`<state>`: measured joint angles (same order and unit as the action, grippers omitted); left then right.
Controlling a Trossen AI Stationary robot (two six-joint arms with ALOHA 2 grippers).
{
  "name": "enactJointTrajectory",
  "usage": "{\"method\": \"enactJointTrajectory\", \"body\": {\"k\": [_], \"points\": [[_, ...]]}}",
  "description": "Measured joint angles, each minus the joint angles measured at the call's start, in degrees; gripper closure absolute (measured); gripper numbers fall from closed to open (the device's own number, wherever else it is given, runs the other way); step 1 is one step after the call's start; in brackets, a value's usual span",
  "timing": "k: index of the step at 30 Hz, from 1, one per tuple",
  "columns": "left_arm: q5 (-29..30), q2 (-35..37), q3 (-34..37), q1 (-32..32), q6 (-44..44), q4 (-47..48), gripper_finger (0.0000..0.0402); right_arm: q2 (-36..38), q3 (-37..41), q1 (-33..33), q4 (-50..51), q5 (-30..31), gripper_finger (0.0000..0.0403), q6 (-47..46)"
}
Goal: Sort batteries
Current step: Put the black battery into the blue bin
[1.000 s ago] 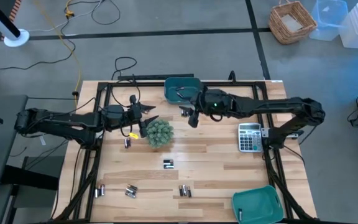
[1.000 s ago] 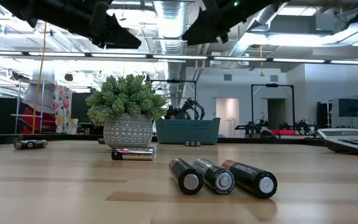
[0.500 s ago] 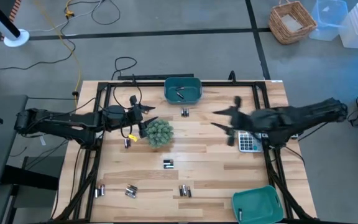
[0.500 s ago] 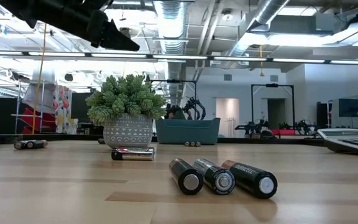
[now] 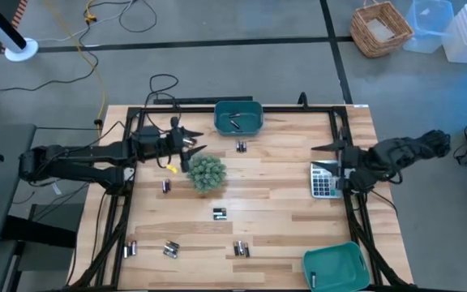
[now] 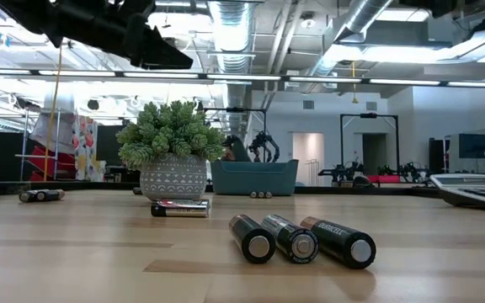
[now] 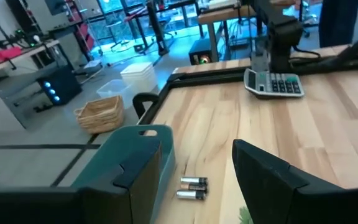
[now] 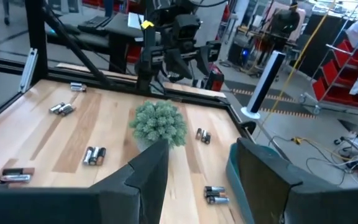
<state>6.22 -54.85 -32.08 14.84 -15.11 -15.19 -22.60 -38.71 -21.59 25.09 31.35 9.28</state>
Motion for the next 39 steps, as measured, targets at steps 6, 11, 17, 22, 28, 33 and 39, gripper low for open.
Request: {"method": "enactJointTrajectory", "body": {"k": [6, 11, 17, 22, 28, 33, 39], "points": [[0.0, 0.0, 0.0, 0.5, 2.4, -2.4, 0.0210, 3.8, 2.9, 2.0, -0.9, 0.0, 0.0202, 0.2], [0.0, 0.0, 0.0, 0.3, 5.2, -2.3, 0.0210, 1.1, 3.8, 5.5, -3.7, -0.2, 0.0202, -2.2], [-4.7, -0.3, 0.0, -3.6, 2.9, 1.0, 0.0210, -6.2, 3.9, 8.3, -6.2, -2.0, 0.0202, -3.3], [-2.6, -0.3, 0.0, -8.7, 2.9, 2.0, 0.0210, -12.9, 3.9, 9.3, -10.5, -3.1, 0.0202, -3.3], [4.7, -0.3, 0.0, -13.6, 7.2, 4.4, 0.0210, -20.9, 3.9, 9.3, -15.2, -3.4, 0.0202, -3.9], [5.2, -0.3, 0.0, -17.9, 8.8, 5.1, 0.0210, -28.0, 3.9, 9.2, -20.6, -8.2, 0.0202, -3.9], [6.1, -0.3, 0.0, -22.6, 10.1, 5.4, 0.0210, -35.9, 3.9, 9.2, -25.1, -9.2, 0.0202, -6.3]]}}
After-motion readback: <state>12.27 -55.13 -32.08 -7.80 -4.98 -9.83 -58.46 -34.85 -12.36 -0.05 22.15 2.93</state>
